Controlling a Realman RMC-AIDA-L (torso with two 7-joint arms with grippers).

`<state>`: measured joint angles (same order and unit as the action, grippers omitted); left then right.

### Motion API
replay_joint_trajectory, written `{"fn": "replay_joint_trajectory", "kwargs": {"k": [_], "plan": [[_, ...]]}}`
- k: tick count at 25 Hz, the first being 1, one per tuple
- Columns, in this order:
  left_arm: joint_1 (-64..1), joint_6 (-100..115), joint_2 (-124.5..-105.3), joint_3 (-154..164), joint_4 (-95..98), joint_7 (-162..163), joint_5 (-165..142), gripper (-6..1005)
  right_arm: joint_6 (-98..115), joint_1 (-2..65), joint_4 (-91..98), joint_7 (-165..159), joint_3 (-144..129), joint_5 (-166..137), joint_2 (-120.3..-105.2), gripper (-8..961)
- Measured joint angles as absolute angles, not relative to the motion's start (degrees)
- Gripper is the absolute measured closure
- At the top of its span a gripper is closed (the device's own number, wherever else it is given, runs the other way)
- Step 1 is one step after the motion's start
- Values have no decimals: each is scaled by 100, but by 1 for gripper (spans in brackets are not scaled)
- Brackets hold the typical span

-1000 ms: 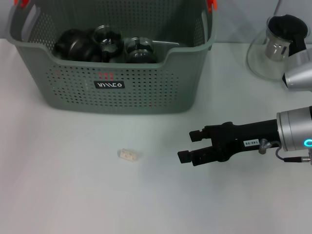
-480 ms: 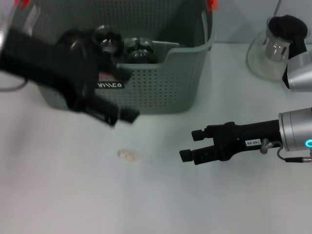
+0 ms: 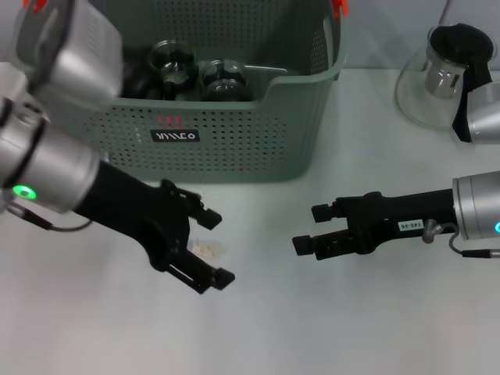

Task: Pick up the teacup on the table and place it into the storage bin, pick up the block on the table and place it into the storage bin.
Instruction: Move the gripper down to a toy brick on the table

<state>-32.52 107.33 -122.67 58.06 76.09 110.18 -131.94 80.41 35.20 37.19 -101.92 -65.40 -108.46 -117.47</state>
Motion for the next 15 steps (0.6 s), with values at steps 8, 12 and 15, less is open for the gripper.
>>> {"fn": "replay_joint_trajectory", "kwargs": {"k": [8,12,15], "plan": [[-3302,9719,-12270,6294,6755,10144,-13644,74,8067,3565,3749,-10240,-6529,-10846,-11725,12],[-3484,9327,-12186,6355,6411,9856,-13850,79,8068,3583,3758,-10275,-6518,-10843,-11724,12],[-3578,8905,-12204,6469,6235,9812,-14189,82,8043,3604,3740,-10302,-6499,-10827,-11725,12]]}}
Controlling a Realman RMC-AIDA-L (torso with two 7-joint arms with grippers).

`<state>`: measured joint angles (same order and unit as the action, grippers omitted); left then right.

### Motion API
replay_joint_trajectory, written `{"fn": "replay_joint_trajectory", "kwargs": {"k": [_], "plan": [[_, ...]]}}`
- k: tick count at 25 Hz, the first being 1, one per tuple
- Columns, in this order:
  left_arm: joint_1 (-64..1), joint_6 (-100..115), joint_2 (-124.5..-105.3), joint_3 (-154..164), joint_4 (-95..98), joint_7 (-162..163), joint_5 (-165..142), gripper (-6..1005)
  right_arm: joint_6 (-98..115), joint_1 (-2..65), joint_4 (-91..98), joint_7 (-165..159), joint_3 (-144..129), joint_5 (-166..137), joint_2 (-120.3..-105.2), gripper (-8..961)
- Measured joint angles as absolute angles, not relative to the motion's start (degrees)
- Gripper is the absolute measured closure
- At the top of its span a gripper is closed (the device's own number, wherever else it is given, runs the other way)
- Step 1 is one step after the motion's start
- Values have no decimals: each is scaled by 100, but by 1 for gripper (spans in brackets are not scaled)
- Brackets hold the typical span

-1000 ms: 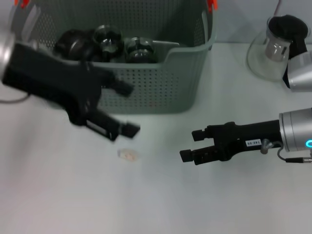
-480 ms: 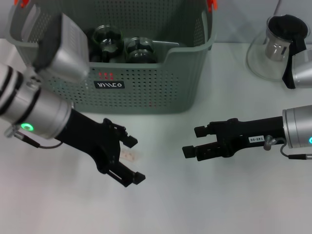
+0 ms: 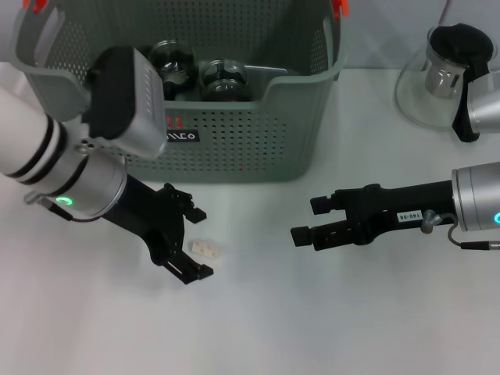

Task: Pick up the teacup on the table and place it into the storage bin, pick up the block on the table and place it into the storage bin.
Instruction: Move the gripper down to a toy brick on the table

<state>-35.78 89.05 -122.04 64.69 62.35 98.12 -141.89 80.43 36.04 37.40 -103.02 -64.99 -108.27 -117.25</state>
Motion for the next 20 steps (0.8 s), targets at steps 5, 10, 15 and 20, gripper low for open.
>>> {"fn": "replay_joint_trajectory", "kwargs": {"k": [5,10,15,20], "plan": [[-3619,8359,-12265,6960,6106,9832,-14502,87,8032,3611,3747,-10361,-6442,-10824,-11732,11],[-3740,8213,-12395,7101,5995,9886,-14888,92,8039,3620,3744,-10362,-6373,-10827,-11738,11],[-3884,8207,-12406,7119,5743,9910,-14981,98,8025,3621,3730,-10362,-6371,-10840,-11742,11],[-3914,8248,-12405,7143,5691,9928,-14990,103,8023,3621,3723,-10361,-6371,-10843,-11742,12]]}}
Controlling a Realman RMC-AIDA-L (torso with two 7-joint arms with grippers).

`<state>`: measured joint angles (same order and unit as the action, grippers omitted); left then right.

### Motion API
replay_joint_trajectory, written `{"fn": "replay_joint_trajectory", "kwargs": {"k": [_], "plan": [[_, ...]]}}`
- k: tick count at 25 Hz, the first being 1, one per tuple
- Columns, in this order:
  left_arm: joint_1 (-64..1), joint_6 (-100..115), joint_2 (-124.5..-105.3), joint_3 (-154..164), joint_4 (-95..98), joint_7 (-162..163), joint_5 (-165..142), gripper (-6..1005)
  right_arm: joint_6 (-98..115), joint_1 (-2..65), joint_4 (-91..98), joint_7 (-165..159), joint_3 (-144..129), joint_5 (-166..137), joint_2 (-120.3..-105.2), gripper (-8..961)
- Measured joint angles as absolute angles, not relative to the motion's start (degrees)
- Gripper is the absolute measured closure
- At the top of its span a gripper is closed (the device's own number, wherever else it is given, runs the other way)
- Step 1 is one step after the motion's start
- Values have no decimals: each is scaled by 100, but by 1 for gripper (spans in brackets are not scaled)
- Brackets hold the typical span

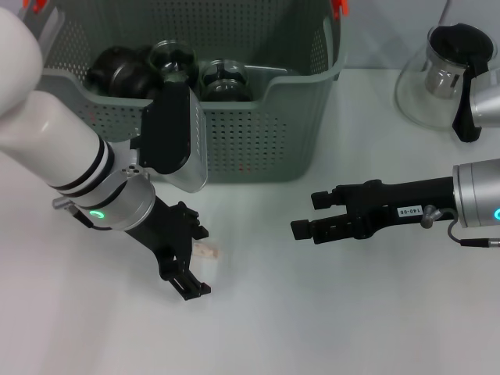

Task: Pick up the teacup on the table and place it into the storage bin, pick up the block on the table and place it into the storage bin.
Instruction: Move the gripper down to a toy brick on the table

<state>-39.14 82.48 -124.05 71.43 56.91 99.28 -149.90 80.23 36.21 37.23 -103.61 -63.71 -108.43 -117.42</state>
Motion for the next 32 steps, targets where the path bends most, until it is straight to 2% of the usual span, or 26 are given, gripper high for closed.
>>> {"fn": "replay_joint_trajectory", "kwargs": {"k": [16,32], "plan": [[-4001,8791,-12419,7145,5889,9950,-14945,120,7990,3621,3709,-10322,-6372,-10846,-11734,12],[-4003,7997,-12410,7406,5642,10086,-15047,137,7989,3613,3709,-10309,-6372,-10846,-11738,12]]}}
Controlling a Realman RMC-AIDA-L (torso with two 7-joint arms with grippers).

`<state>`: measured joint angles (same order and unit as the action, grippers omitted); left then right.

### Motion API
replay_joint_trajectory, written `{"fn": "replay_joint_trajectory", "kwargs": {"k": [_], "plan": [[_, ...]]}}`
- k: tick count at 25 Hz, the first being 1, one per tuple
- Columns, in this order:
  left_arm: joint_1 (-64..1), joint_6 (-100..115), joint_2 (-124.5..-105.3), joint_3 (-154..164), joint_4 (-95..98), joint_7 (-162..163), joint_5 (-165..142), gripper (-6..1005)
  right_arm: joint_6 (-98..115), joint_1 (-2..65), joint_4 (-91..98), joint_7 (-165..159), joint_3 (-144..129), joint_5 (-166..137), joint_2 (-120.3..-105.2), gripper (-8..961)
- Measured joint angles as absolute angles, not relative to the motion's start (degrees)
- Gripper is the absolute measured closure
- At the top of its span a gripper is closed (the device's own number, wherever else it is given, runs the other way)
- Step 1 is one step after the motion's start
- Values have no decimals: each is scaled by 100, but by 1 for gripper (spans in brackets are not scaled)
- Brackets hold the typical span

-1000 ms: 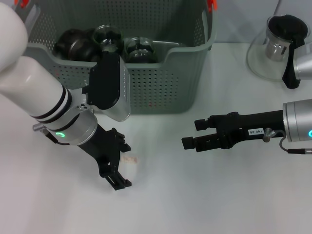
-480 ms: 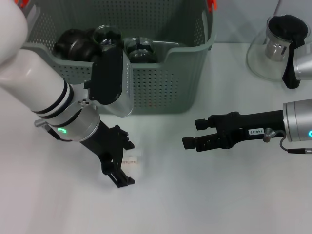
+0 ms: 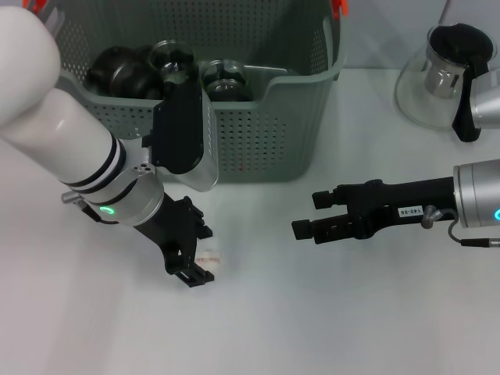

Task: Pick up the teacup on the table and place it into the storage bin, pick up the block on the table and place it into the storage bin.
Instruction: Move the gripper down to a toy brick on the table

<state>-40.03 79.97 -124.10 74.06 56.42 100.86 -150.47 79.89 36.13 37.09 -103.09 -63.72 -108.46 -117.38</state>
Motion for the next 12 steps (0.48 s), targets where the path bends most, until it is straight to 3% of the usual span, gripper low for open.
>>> {"fn": "replay_joint_trajectory", "kwargs": {"k": [3,8,12], "plan": [[-4002,7978,-12415,7441,5638,10087,-15076,140,7992,3605,3709,-10309,-6372,-10846,-11743,12],[-3997,7986,-12420,7461,5634,10090,-15069,373,7998,3589,3713,-10309,-6372,-10845,-11750,12],[-4002,7990,-12427,7468,5633,10102,-15074,433,7998,3582,3709,-10307,-6372,-10846,-11751,12]]}}
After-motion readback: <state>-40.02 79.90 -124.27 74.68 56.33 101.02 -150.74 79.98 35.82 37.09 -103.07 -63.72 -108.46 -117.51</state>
